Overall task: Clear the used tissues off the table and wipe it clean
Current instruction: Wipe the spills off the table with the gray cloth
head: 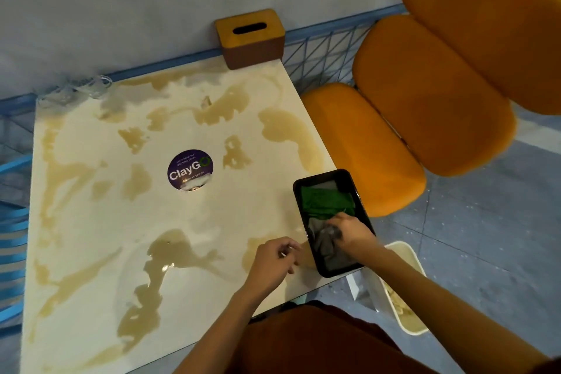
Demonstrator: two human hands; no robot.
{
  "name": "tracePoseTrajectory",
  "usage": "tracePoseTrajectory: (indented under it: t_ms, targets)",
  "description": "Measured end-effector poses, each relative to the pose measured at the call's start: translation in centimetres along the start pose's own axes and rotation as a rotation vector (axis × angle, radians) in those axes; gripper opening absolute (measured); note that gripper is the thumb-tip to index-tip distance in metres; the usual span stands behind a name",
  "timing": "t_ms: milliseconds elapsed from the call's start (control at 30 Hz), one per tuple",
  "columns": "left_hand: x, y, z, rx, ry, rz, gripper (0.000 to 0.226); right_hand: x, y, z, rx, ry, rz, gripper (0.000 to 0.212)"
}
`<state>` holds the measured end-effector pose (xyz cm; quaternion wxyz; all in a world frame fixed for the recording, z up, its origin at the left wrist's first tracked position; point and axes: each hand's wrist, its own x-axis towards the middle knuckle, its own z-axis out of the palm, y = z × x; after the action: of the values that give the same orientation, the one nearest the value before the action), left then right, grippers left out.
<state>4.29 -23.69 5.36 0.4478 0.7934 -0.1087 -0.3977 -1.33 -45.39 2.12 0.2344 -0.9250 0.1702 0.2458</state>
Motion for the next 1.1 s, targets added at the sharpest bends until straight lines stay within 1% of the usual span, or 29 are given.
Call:
tracePoseTrajectory:
  t_ms: [167, 267, 367, 433, 467, 533, 600, 633, 667, 700, 733, 767, 800, 900, 967, 1000, 1100]
  targets:
    - [0.0, -0.4, 0.1, 0.023, 0.047, -0.04, 0.022, 1.7, 0.7, -0.9, -0.286, -0.087, -0.088, 0.031]
    - [0.6, -0.2, 0.2, 0.021, 0.067, -0.028, 0.022, 1.7, 1.1, -1.7, -0.342, -0.111, -0.15, 0.022]
    - [1.3, 0.2, 1.0, 0.036, 0.102, 0.021, 0.018, 1.3, 1.8, -2.7, -0.255, -0.118, -0.199, 0.021]
    - [1.9, 0.7, 1.7, 0.078, 0.106, 0.089, 0.015, 1.1, 2.1, -3.3, -0.192, -0.123, -0.237, 0.021]
    - [2.1, 1.1, 2.0, 0.11, 0.098, 0.127, 0.017, 1.0, 2.2, -3.4, -0.167, -0.138, -0.252, 0.02]
    - [2.9, 1.8, 2.8, 0.213, 0.057, 0.205, 0.033, 1.0, 2.2, -3.8, -0.099, -0.194, -0.275, 0.022]
    - [3.9, 2.3, 3.6, 0.375, -0.021, 0.263, 0.052, 0.8, 2.0, -4.2, 0.034, -0.24, -0.289, 0.024]
    - [4.3, 2.7, 4.0, 0.467, -0.058, 0.276, 0.057, 0.6, 1.9, -4.7, 0.102, -0.251, -0.286, 0.026]
    - [4.7, 2.9, 4.3, 0.535, -0.086, 0.28, 0.058, 0.4, 1.8, -5.0, 0.161, -0.256, -0.286, 0.028]
    - [5.1, 3.1, 4.5, 0.559, -0.095, 0.286, 0.051, 0.3, 1.7, -5.3, 0.222, -0.26, -0.28, 0.029]
    - [5.2, 3.4, 4.7, 0.53, -0.091, 0.285, 0.04, 0.2, 1.8, -5.7, 0.287, -0.266, -0.269, 0.03]
    - [5.4, 3.5, 4.8, 0.445, -0.091, 0.265, 0.028, 0.0, 1.8, -6.1, 0.367, -0.278, -0.261, 0.03]
    - [5.3, 3.6, 4.8, 0.32, -0.099, 0.225, 0.022, -0.1, 1.8, -6.4, 0.464, -0.294, -0.251, 0.03]
    - [5.0, 3.4, 4.3, -0.132, -0.123, 0.104, 0.016, -0.7, 1.3, -7.4, 0.724, -0.35, -0.178, 0.037]
    - [4.4, 3.0, 3.5, -0.316, -0.072, 0.046, 0.019, -1.0, 0.7, -7.6, 0.858, -0.381, -0.141, 0.035]
    - [3.9, 2.8, 3.0, -0.37, -0.032, 0.011, 0.015, -1.0, 0.2, -7.3, 0.889, -0.396, -0.13, 0.033]
    - [2.2, 1.5, 1.5, -0.504, 0.097, -0.097, 0.006, -1.1, -2.0, -6.1, 0.876, -0.429, -0.129, 0.026]
